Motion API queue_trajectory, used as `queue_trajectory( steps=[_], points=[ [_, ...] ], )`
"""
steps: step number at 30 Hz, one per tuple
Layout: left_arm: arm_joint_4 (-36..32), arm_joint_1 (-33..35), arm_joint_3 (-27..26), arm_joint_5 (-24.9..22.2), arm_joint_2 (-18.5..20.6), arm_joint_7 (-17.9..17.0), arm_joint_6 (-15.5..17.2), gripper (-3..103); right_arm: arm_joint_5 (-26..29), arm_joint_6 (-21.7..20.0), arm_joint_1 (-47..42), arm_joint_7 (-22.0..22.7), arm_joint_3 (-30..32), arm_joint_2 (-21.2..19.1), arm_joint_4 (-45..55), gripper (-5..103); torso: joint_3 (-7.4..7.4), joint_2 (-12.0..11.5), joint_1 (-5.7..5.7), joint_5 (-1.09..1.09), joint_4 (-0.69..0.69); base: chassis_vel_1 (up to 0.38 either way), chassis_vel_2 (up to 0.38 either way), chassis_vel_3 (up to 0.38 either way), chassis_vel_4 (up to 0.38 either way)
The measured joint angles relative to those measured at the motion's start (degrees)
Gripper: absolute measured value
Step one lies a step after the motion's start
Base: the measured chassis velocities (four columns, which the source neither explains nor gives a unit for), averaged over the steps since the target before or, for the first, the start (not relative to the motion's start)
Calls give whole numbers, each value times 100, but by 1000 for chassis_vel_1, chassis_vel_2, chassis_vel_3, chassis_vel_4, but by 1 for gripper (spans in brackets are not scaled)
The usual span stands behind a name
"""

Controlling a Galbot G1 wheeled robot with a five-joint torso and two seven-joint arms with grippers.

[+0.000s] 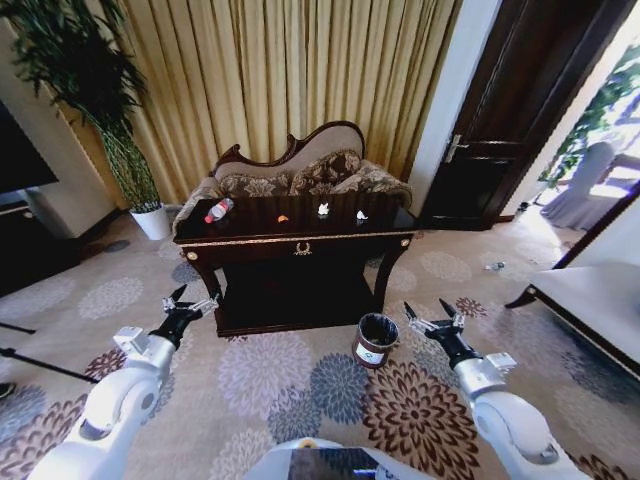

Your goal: Move to the front of the table and place the trash on the table into the trash bin.

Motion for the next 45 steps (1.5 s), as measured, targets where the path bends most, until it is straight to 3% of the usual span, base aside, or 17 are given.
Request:
queue_trajectory(
  steps=[33,37,45],
  points=[
    [227,-116,31,-47,-39,170,24,100,-83,-58,43,23,-88,43,-65,100,0,-1,0,1,-1,-128,127,125,-128],
    [299,-148,66,112,-37,165,-180,100,4,-40,114,70,-122,37,-96,100,0,-1,0,-1,0,-115,119,115,-106],
    [170,-122,-15,40,26,165,-160,100,127,-57,239,194,-142,4,-12,100,0,-1,1,0,1,-110,117,118,-112]
  ],
)
